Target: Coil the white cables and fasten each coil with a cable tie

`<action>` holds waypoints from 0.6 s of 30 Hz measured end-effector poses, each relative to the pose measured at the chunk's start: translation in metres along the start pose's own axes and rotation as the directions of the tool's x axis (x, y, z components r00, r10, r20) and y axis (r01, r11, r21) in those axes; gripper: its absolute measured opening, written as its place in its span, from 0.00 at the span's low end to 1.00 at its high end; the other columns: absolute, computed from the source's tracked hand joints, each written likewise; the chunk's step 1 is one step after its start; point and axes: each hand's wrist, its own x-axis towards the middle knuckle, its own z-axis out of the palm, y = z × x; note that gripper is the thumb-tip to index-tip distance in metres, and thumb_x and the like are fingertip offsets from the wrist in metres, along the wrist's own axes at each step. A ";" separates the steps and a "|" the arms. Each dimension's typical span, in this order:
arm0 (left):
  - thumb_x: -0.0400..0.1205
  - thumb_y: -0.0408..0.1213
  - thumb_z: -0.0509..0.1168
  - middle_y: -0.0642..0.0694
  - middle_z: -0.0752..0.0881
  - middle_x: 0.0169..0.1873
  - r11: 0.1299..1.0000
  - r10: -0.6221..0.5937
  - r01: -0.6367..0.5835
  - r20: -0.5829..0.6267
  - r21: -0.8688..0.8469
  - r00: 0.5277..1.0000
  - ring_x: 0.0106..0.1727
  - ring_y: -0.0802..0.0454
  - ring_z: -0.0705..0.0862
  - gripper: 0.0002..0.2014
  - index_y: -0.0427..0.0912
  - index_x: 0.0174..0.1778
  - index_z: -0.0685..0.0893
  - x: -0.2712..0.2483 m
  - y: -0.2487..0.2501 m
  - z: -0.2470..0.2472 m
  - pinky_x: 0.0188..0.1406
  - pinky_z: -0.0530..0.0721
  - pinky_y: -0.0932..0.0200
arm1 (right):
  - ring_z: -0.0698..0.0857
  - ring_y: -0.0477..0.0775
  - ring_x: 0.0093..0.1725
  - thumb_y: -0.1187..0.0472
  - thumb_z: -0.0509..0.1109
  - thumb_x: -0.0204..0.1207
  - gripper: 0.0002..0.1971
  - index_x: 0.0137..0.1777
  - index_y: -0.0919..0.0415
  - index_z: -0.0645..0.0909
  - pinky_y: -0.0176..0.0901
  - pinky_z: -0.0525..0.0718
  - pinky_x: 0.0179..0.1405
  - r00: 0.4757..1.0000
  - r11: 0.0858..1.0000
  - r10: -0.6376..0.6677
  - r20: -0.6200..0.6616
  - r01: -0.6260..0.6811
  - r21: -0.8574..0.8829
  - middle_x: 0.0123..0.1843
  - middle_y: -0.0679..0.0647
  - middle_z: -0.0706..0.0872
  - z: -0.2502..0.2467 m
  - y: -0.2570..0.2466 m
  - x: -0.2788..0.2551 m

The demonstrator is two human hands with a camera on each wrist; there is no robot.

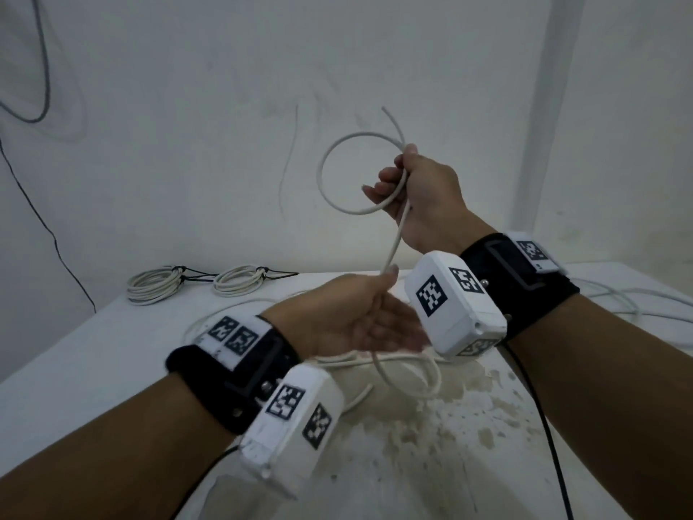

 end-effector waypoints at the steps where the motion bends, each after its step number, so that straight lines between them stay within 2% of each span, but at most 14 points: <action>1: 0.92 0.52 0.46 0.41 0.89 0.32 0.988 0.036 -0.038 -0.014 -0.148 0.999 0.29 0.50 0.89 0.33 0.35 0.39 0.89 0.005 0.004 0.005 0.29 0.84 0.60 | 0.75 0.51 0.19 0.57 0.58 0.90 0.15 0.42 0.64 0.73 0.48 0.92 0.35 1.000 1.000 -0.008 -0.023 0.008 0.023 0.24 0.56 0.77 0.000 0.001 -0.001; 2: 0.92 0.53 0.46 0.40 0.88 0.28 0.953 0.058 -0.075 -0.067 -0.295 0.996 0.27 0.49 0.88 0.35 0.34 0.36 0.89 0.010 0.009 0.009 0.30 0.84 0.58 | 0.75 0.51 0.18 0.57 0.58 0.90 0.15 0.42 0.64 0.73 0.48 0.91 0.35 0.999 0.999 -0.018 -0.047 0.020 0.033 0.24 0.56 0.77 -0.002 0.002 -0.002; 3: 0.92 0.51 0.47 0.39 0.86 0.25 0.891 0.067 -0.133 -0.163 -0.434 0.984 0.25 0.47 0.87 0.33 0.31 0.37 0.87 0.015 0.014 0.013 0.30 0.84 0.56 | 0.75 0.51 0.17 0.57 0.58 0.90 0.15 0.42 0.64 0.74 0.48 0.91 0.35 0.997 0.999 -0.035 -0.074 0.037 0.030 0.25 0.55 0.77 -0.005 0.002 -0.003; 4: 0.92 0.47 0.49 0.37 0.84 0.23 0.805 0.067 -0.226 -0.295 -0.548 0.953 0.23 0.46 0.86 0.27 0.29 0.44 0.84 0.020 0.020 0.016 0.30 0.85 0.54 | 0.73 0.50 0.17 0.56 0.58 0.90 0.15 0.42 0.63 0.74 0.46 0.89 0.33 0.993 0.998 -0.054 -0.108 0.056 0.011 0.26 0.55 0.76 -0.009 0.001 -0.003; 5: 0.91 0.40 0.50 0.36 0.84 0.25 0.723 0.058 -0.339 -0.437 -0.602 0.898 0.26 0.44 0.87 0.19 0.29 0.51 0.79 0.023 0.026 0.018 0.33 0.87 0.52 | 0.72 0.49 0.17 0.56 0.58 0.90 0.15 0.42 0.62 0.74 0.44 0.87 0.30 0.986 0.997 -0.071 -0.152 0.069 -0.018 0.26 0.54 0.74 -0.014 0.000 -0.003; 7: 0.88 0.29 0.48 0.35 0.87 0.35 0.628 0.056 -0.507 -0.616 -0.590 0.786 0.39 0.42 0.89 0.12 0.30 0.51 0.76 0.023 0.038 0.024 0.49 0.90 0.50 | 0.67 0.47 0.16 0.57 0.58 0.89 0.15 0.40 0.60 0.74 0.39 0.80 0.23 0.962 0.996 -0.082 -0.260 0.068 -0.063 0.25 0.52 0.71 -0.028 -0.005 -0.003; 9: 0.88 0.26 0.46 0.38 0.87 0.42 0.601 0.096 -0.572 -0.660 -0.558 0.745 0.49 0.42 0.89 0.13 0.31 0.44 0.74 0.023 0.043 0.030 0.63 0.86 0.49 | 0.63 0.47 0.13 0.61 0.57 0.87 0.14 0.38 0.59 0.73 0.36 0.70 0.19 0.935 0.998 -0.056 -0.350 0.048 -0.030 0.23 0.51 0.69 -0.045 -0.011 -0.002; 10: 0.89 0.25 0.47 0.40 0.86 0.39 0.631 0.132 -0.576 -0.660 -0.520 0.740 0.48 0.44 0.89 0.13 0.32 0.42 0.74 0.024 0.043 0.032 0.65 0.84 0.49 | 0.61 0.48 0.12 0.63 0.56 0.85 0.13 0.37 0.59 0.71 0.35 0.66 0.19 0.927 0.999 -0.032 -0.375 0.041 0.017 0.22 0.51 0.68 -0.053 -0.015 -0.002; 11: 0.89 0.24 0.49 0.43 0.85 0.35 0.688 0.165 -0.559 -0.650 -0.464 0.742 0.42 0.47 0.88 0.12 0.32 0.43 0.74 0.025 0.042 0.036 0.64 0.85 0.51 | 0.60 0.48 0.13 0.65 0.55 0.84 0.13 0.37 0.58 0.70 0.34 0.63 0.18 0.922 0.996 -0.005 -0.388 0.038 0.077 0.20 0.50 0.66 -0.060 -0.020 -0.001; 12: 0.88 0.23 0.50 0.44 0.84 0.32 0.737 0.182 -0.540 -0.650 -0.407 0.738 0.38 0.49 0.86 0.10 0.31 0.48 0.76 0.029 0.040 0.039 0.59 0.87 0.53 | 0.58 0.48 0.14 0.66 0.54 0.83 0.12 0.36 0.58 0.69 0.33 0.61 0.18 0.917 0.990 0.017 -0.398 0.041 0.138 0.19 0.49 0.65 -0.067 -0.025 0.000; 13: 0.88 0.23 0.52 0.45 0.83 0.33 0.765 0.182 -0.524 -0.655 -0.374 0.734 0.35 0.51 0.85 0.09 0.31 0.55 0.77 0.030 0.039 0.043 0.48 0.90 0.56 | 0.57 0.48 0.16 0.66 0.53 0.82 0.12 0.36 0.57 0.68 0.32 0.59 0.17 0.914 0.981 0.033 -0.405 0.048 0.187 0.19 0.49 0.64 -0.074 -0.031 0.001; 15: 0.88 0.25 0.52 0.44 0.81 0.39 0.817 0.176 -0.499 -0.697 -0.291 0.695 0.33 0.52 0.84 0.16 0.31 0.71 0.73 0.032 0.036 0.047 0.29 0.88 0.58 | 0.56 0.47 0.17 0.66 0.53 0.81 0.13 0.35 0.57 0.67 0.32 0.56 0.16 0.913 0.967 0.053 -0.404 0.054 0.247 0.20 0.48 0.63 -0.083 -0.040 0.002; 16: 0.89 0.27 0.51 0.43 0.81 0.43 0.831 0.180 -0.493 -0.714 -0.258 0.676 0.32 0.52 0.82 0.16 0.33 0.73 0.72 0.030 0.038 0.050 0.25 0.89 0.56 | 0.55 0.47 0.17 0.66 0.53 0.81 0.13 0.35 0.57 0.67 0.32 0.56 0.16 0.916 0.965 0.054 -0.397 0.054 0.257 0.20 0.48 0.63 -0.086 -0.043 0.002; 18: 0.90 0.28 0.50 0.39 0.81 0.51 0.881 0.196 -0.432 -0.681 -0.194 0.706 0.30 0.53 0.76 0.10 0.35 0.61 0.75 0.022 0.046 0.056 0.21 0.88 0.54 | 0.55 0.47 0.17 0.66 0.53 0.82 0.14 0.34 0.56 0.66 0.33 0.55 0.14 0.926 0.971 0.037 -0.376 0.055 0.232 0.21 0.48 0.63 -0.088 -0.045 0.000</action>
